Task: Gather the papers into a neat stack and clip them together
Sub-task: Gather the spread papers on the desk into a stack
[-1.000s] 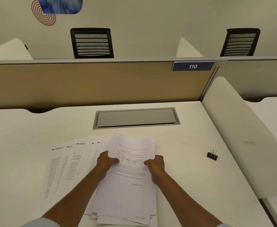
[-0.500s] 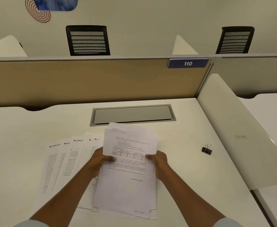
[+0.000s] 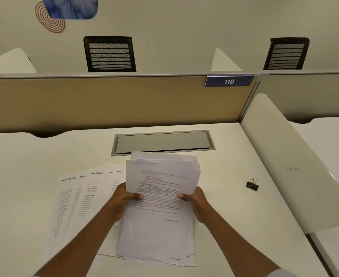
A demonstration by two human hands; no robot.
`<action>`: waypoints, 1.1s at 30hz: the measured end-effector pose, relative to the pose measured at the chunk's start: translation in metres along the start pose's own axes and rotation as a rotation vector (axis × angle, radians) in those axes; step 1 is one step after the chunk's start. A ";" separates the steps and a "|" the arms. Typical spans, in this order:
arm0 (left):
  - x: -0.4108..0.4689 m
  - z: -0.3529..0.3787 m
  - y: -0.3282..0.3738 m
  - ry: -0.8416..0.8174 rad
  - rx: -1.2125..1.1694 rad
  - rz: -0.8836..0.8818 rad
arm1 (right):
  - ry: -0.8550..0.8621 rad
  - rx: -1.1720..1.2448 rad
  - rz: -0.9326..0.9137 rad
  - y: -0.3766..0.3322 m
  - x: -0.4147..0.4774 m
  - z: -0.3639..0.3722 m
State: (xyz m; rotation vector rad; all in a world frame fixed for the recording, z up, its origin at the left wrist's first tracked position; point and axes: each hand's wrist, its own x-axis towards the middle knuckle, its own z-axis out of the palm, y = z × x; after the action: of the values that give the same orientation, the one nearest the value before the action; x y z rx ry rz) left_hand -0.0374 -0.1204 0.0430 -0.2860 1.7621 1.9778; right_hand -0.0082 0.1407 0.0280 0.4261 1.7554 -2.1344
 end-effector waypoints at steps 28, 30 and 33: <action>-0.035 0.063 0.054 0.180 0.018 0.468 | 0.326 0.131 -0.466 -0.044 -0.056 0.009; -0.035 0.064 0.058 0.199 0.009 0.490 | 0.319 0.138 -0.467 -0.042 -0.055 0.008; -0.037 0.067 0.071 0.248 -0.010 0.563 | 0.310 0.116 -0.496 -0.047 -0.052 0.008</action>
State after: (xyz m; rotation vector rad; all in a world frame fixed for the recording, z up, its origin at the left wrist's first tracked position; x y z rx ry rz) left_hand -0.0291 -0.0667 0.1326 -0.0339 2.1688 2.4178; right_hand 0.0174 0.1448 0.0932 0.3995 2.0855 -2.6397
